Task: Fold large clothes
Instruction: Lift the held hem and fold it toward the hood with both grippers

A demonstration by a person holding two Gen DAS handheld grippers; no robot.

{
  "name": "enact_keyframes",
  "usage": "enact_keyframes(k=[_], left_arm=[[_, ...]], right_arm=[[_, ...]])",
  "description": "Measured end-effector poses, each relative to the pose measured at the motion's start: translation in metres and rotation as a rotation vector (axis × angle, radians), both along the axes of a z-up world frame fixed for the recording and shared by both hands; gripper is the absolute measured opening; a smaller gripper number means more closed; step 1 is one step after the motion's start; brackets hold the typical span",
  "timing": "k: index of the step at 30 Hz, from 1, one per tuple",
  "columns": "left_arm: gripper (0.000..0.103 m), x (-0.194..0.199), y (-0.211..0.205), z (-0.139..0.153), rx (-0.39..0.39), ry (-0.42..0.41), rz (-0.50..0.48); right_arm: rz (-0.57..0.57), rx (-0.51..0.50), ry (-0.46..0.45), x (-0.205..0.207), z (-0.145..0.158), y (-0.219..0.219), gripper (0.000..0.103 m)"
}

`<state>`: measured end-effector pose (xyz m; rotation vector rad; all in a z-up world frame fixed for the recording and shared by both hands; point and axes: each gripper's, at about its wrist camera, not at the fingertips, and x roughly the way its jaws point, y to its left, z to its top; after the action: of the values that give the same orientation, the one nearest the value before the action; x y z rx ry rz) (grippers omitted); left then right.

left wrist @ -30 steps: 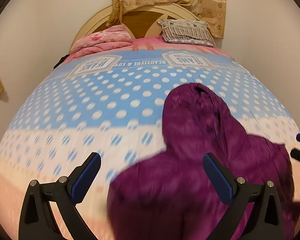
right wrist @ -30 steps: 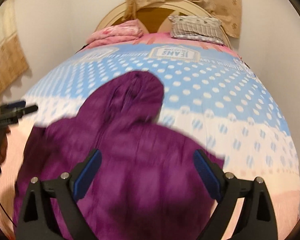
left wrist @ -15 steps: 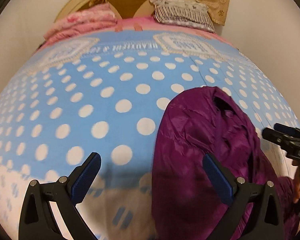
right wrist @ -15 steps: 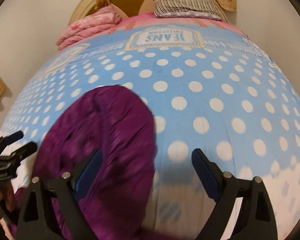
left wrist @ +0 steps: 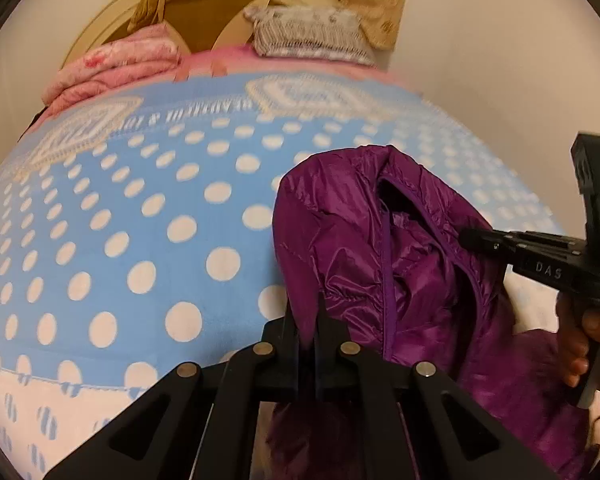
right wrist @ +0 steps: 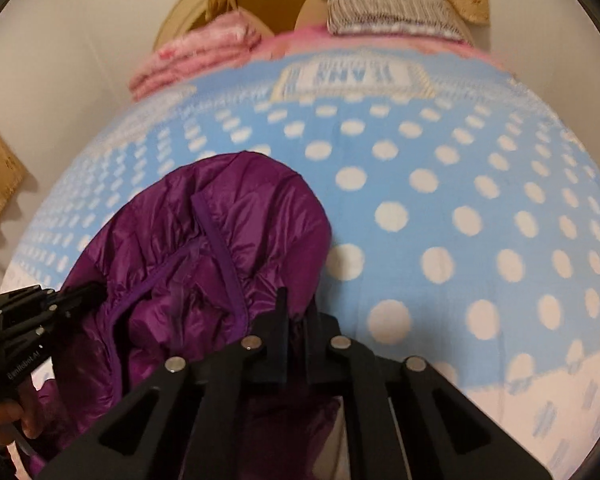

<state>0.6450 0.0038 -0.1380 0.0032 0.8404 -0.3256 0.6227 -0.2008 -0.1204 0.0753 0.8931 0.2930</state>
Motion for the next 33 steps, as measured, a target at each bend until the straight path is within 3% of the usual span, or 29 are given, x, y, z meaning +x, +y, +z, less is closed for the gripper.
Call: enact_keyframes(k=[5, 10, 13, 16, 19, 21, 23, 26, 27, 30, 33], left_arm=[[0.003, -0.047, 0.003, 0.035, -0.019, -0.1, -0.04], [0.003, -0.12, 0.003, 0.064, -0.035, -0.238, -0.093], [0.003, -0.164, 0.002, 0.071, 0.023, -0.357, -0.117], [0.003, -0.197, 0.002, 0.064, 0.04, -0.408, -0.129], [0.004, -0.224, -0.006, 0.041, 0.127, -0.432, -0.146], [0.004, -0.232, -0.013, 0.025, 0.199, -0.406, -0.155], [0.004, -0.243, -0.017, 0.012, 0.256, -0.404, -0.169], [0.004, -0.269, -0.014, 0.001, 0.28, -0.41, -0.222], [0.004, -0.276, -0.014, -0.001, 0.307, -0.414, -0.235], [0.004, -0.296, -0.006, -0.002, 0.337, -0.414, -0.257], [0.004, -0.3, 0.006, 0.001, 0.339, -0.37, -0.244]], right_arm=[[0.043, 0.004, -0.122, -0.054, 0.037, -0.008, 0.006], [0.113, 0.021, -0.28, -0.135, 0.073, -0.015, 0.006], [0.153, 0.008, -0.365, -0.178, 0.08, -0.013, 0.006], [0.19, -0.026, -0.413, -0.196, 0.074, 0.0, 0.006], [0.258, -0.111, -0.409, -0.221, 0.05, 0.012, 0.008], [0.272, -0.144, -0.33, -0.222, 0.035, 0.007, 0.009], [0.269, -0.141, -0.304, -0.228, 0.026, -0.005, 0.012], [0.275, -0.108, -0.244, -0.236, 0.016, -0.028, 0.014], [0.283, -0.093, -0.236, -0.239, 0.015, -0.036, 0.018], [0.26, -0.082, -0.213, -0.247, 0.015, -0.06, 0.051], [0.198, -0.074, -0.189, -0.252, 0.017, -0.081, 0.053]])
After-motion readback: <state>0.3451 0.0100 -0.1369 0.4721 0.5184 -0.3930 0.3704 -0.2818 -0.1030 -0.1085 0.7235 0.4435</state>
